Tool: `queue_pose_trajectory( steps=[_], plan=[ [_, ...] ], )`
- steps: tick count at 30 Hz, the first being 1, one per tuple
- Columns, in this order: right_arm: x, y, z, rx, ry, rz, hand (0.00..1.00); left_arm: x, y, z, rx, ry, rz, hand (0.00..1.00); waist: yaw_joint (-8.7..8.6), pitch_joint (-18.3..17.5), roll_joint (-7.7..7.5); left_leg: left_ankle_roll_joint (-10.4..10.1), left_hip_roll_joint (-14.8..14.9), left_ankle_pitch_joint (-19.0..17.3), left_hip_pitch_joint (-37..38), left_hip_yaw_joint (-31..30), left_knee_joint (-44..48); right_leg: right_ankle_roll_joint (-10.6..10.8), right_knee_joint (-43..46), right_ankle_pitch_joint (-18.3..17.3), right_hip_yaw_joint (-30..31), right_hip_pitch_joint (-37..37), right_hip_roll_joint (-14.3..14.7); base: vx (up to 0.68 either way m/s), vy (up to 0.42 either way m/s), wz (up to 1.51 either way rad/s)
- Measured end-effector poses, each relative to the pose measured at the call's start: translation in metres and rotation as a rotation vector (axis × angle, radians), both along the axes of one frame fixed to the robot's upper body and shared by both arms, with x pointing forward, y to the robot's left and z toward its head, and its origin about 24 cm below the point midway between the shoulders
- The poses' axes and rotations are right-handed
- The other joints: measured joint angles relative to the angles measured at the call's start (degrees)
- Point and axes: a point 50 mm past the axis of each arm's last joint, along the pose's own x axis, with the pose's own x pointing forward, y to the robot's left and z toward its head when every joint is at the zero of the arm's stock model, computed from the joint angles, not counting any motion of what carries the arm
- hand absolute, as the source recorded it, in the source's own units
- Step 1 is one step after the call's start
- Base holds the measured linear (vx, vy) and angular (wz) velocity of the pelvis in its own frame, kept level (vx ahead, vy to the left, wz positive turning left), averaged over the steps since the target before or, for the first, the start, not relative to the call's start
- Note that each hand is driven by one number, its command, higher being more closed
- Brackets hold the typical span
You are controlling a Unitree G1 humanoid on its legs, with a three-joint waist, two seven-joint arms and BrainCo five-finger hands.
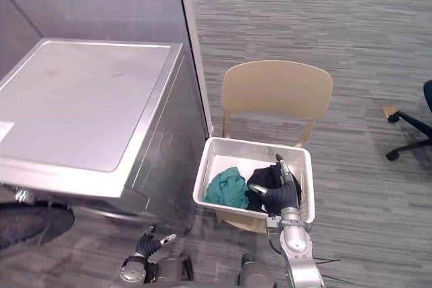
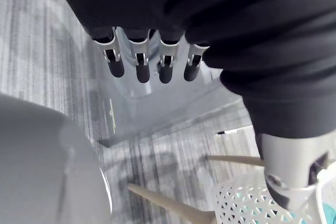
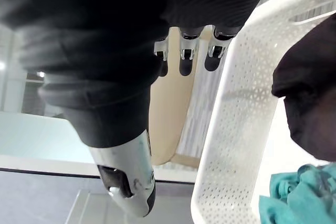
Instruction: Pick up the laundry basket with both hands and put the clothes into the washing machine.
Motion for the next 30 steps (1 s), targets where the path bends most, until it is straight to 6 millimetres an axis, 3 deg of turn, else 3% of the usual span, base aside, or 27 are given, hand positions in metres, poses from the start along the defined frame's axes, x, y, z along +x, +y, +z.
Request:
queue_pose_trajectory(
  steps=[1, 3, 11, 13, 15, 19, 21, 22, 24, 28, 30],
  plan=[
    [-0.001, 0.001, -0.002, -0.014, 0.012, 0.006, 0.00, 0.001, 0.003, 0.000, 0.012, 0.003, -0.001, 0.00, -0.19, -0.06, -1.31, 0.24, -1.07, 0.16, 0.97, 1.65, -2.14, 0.98, -1.15, 0.60, 1.22, -0.46, -1.34, 0.19, 0.175, -0.63],
    [-0.002, -0.001, -0.005, -0.027, 0.029, 0.001, 0.00, 0.001, 0.007, 0.001, 0.020, 0.003, -0.009, 0.00, -0.13, -0.09, -2.38, 0.83, -2.68, 0.56, 1.28, 3.21, -4.04, 2.06, -2.38, 1.25, 2.22, -1.04, -2.95, 0.13, 0.129, -0.27],
    [0.017, -0.004, -0.029, -0.235, 0.168, 0.125, 0.00, 0.004, 0.012, 0.002, 0.041, -0.009, -0.025, 0.00, 1.47, 0.56, -2.50, 1.24, -4.61, 0.54, 1.40, 2.15, -4.74, 3.49, -3.61, 2.14, 0.76, -0.13, -4.73, 0.05, 0.052, 0.07],
    [0.036, -0.005, -0.029, -0.333, 0.190, 0.176, 0.00, 0.015, 0.012, 0.006, 0.042, -0.037, -0.028, 0.00, 1.85, 3.01, -2.10, 1.82, -4.64, 0.95, -0.95, 0.03, -3.61, 3.49, -3.36, 2.14, -1.38, -0.81, -4.75, -0.10, -0.010, 0.53],
    [0.061, -0.007, -0.016, -0.415, 0.157, 0.199, 0.00, 0.031, 0.010, 0.014, 0.039, -0.091, -0.036, 0.00, 3.04, 6.12, -1.21, 2.46, -4.57, 1.37, -4.43, -1.49, -1.77, 3.49, -1.82, 2.14, -2.18, -3.40, -4.41, -0.18, 0.012, 0.39],
    [0.119, -0.011, 0.025, -0.559, 0.084, 0.204, 0.00, 0.061, 0.010, 0.031, 0.022, -0.210, 0.013, 0.00, 4.98, 13.19, 0.80, 3.58, -4.97, 3.15, -11.23, -3.65, -1.02, 3.51, 2.80, 1.58, -3.69, -10.61, -4.38, -0.23, 0.011, 0.24],
    [0.137, -0.021, 0.038, -0.615, 0.099, 0.159, 0.00, 0.068, 0.013, 0.036, 0.011, -0.233, 0.039, 0.00, 6.35, 14.33, 1.18, 3.98, -5.94, 4.77, -14.35, -4.79, -1.54, 3.66, 5.43, 0.72, -4.80, -14.41, -5.26, -0.17, 0.029, 0.37],
    [0.140, -0.022, 0.040, -0.624, 0.103, 0.148, 1.00, 0.068, 0.014, 0.036, 0.014, -0.235, 0.046, 0.00, 6.54, 14.41, 1.10, 4.20, -6.18, 5.31, -15.07, -5.02, -1.80, 3.72, 6.03, 0.56, -5.21, -15.23, -5.50, -0.10, 0.030, 0.40],
    [0.150, -0.025, 0.047, -0.640, 0.114, 0.112, 1.00, 0.069, 0.017, 0.036, 0.023, -0.237, 0.065, 0.00, 6.84, 14.46, 1.07, 4.51, -6.99, 7.05, -16.69, -6.25, -2.91, 3.68, 6.88, 0.43, -6.24, -17.09, -6.16, -0.04, 0.023, 0.34],
    [0.165, -0.036, 0.069, -0.665, 0.089, 0.024, 1.00, 0.081, 0.013, 0.043, -0.002, -0.276, 0.103, 0.00, 9.32, 14.70, 0.78, 4.20, -7.78, 9.20, -20.10, -8.21, -4.40, 3.25, 8.88, -0.10, -8.28, -20.93, -6.91, -0.02, 0.005, 0.28],
    [0.170, -0.032, 0.079, -0.652, 0.061, 0.015, 1.00, 0.087, 0.011, 0.046, -0.021, -0.296, 0.127, 0.00, 9.40, 15.08, 0.23, 4.24, -7.89, 9.96, -20.66, -8.87, -5.23, 3.02, 9.24, -0.25, -9.16, -21.63, -7.00, 0.00, -0.018, 0.26]
  ],
)
